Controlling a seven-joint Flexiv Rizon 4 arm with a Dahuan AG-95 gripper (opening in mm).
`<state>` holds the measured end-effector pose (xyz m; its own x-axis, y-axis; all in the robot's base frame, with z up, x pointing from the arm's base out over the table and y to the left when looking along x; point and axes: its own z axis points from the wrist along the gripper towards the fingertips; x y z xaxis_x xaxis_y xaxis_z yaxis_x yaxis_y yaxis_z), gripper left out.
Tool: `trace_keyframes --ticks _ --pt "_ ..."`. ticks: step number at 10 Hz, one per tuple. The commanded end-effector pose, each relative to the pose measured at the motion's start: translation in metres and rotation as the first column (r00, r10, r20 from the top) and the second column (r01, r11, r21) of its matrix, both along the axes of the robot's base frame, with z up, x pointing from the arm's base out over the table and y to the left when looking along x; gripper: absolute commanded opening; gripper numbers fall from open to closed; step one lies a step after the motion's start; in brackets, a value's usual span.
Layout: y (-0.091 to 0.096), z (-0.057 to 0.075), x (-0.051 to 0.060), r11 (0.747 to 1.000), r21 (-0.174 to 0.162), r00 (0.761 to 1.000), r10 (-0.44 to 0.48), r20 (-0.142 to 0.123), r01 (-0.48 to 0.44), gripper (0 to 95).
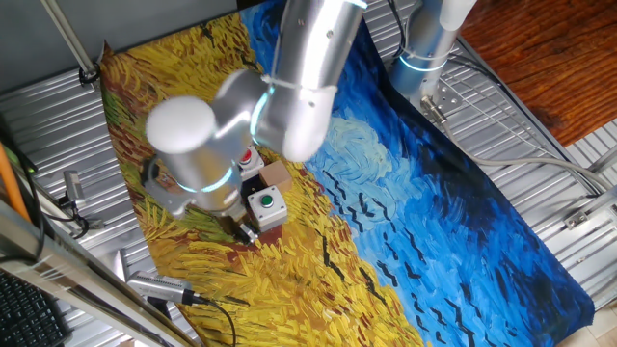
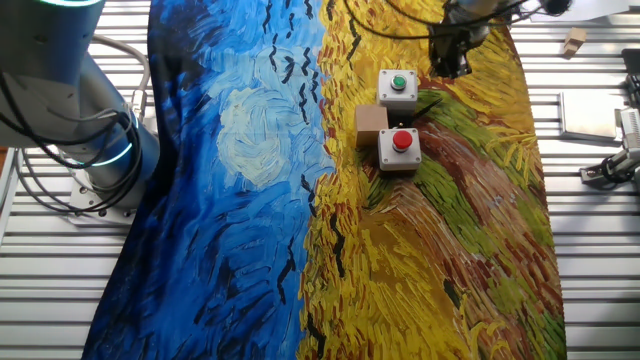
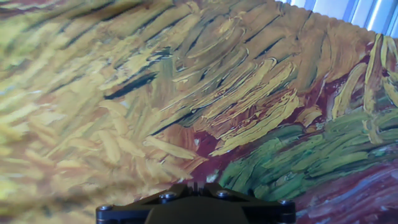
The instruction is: Turn the hands of a clock
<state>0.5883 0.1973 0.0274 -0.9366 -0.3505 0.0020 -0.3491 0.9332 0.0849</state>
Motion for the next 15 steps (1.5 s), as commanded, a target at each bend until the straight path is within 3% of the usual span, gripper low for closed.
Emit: trace_keyframes --ticks 1,5,11,15 --pt "-0.001 -0.002 0.001 1.0 -0.017 1.0 0.007 -0.003 -0.007 0.0" --pt "-0.001 -0.002 0.001 1.0 -0.001 0.999 0.031 0.013 -0.031 0.0" --pt "-0.002 -0.005 0.002 1.0 0.005 1.0 -0.015 0.011 0.014 0.0" --pt "-0.023 -0.008 0.002 1.0 0.023 1.0 0.006 0.005 -0.006 0.0"
